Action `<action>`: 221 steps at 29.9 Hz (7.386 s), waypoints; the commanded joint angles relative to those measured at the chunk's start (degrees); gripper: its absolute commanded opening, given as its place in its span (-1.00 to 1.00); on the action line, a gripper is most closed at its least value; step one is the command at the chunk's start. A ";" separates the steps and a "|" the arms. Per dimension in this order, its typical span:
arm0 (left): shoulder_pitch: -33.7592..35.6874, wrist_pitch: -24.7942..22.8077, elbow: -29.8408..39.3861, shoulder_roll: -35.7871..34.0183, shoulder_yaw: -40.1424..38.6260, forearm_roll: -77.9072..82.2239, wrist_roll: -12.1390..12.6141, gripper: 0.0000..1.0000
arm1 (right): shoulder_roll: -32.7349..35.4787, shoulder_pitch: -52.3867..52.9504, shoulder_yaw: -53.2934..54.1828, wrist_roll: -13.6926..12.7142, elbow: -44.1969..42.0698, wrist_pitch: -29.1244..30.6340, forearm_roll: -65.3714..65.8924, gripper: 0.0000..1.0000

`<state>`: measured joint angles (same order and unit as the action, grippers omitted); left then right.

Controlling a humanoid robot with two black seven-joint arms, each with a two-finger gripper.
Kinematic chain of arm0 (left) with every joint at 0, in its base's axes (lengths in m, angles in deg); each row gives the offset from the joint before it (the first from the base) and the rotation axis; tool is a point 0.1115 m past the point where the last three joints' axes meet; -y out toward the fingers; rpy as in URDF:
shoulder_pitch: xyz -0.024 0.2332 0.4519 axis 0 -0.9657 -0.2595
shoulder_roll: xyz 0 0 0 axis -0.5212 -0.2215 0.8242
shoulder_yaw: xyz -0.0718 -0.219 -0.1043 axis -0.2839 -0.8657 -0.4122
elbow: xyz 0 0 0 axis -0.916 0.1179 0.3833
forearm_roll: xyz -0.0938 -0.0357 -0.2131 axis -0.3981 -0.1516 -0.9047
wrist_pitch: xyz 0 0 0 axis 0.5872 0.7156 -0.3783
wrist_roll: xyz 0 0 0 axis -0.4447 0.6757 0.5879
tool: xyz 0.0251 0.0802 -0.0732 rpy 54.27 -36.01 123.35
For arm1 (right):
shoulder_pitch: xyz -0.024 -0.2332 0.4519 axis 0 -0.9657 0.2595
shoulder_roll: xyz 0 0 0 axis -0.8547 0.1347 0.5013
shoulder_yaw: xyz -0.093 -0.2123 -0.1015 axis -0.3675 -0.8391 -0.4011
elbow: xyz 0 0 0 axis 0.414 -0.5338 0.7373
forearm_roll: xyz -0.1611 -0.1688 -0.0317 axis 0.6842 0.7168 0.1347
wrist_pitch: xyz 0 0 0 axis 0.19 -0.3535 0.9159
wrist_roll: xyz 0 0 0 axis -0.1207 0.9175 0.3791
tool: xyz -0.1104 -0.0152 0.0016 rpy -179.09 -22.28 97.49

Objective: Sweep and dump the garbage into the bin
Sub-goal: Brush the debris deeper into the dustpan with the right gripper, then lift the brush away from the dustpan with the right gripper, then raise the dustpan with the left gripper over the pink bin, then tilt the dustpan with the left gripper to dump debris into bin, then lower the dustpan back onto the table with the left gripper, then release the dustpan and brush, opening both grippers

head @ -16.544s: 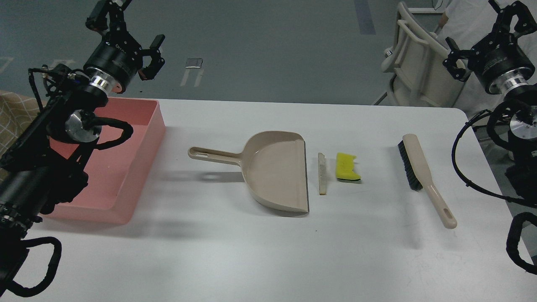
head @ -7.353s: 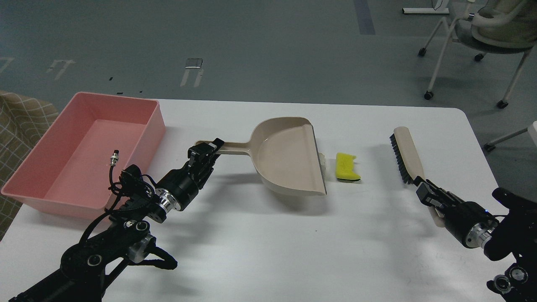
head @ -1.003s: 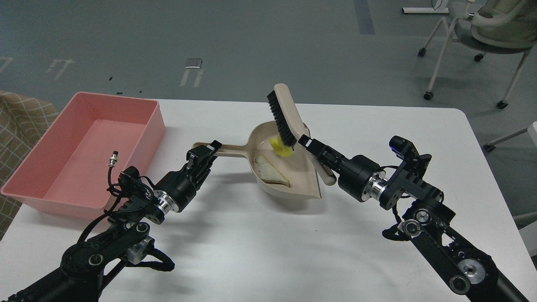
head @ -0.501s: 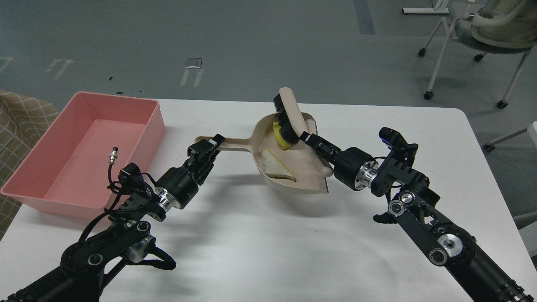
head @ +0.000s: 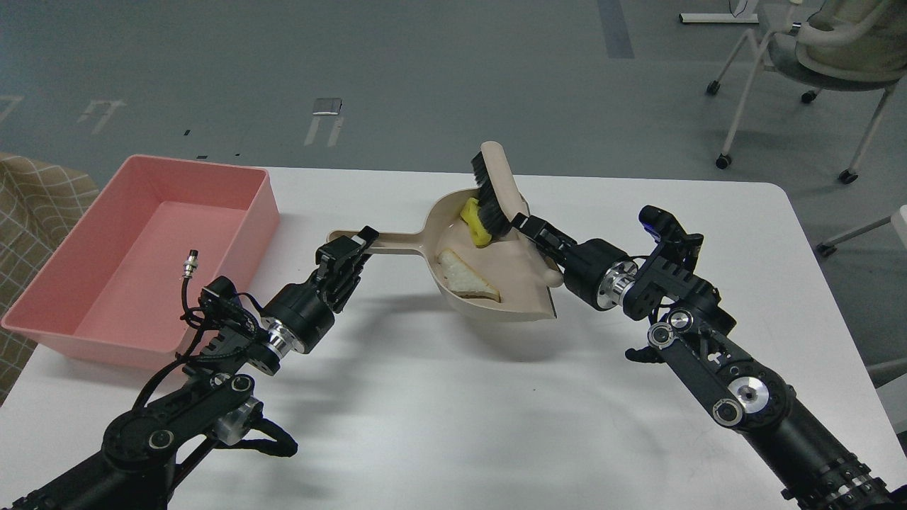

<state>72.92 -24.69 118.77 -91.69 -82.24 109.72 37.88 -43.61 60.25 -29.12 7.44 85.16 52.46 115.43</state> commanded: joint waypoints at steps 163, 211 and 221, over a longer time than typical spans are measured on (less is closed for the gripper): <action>3.24 -20.89 5.71 -14.77 -17.78 1.17 9.47 -1.00 | 47.37 -30.65 15.29 1.41 22.02 -0.86 -15.96 -0.62; 3.24 -3.13 -6.77 7.68 -1.16 0.55 9.30 0.70 | 44.91 -25.29 0.79 1.41 21.76 -0.33 -14.82 -0.57; 3.15 -3.05 -3.61 3.46 -1.77 0.55 9.39 0.73 | 44.29 -25.29 0.70 1.41 21.58 -0.51 -14.90 0.02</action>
<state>76.14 -27.83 114.29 -87.27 -83.83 110.27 47.26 0.78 34.90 -28.41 8.85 106.66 52.05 100.61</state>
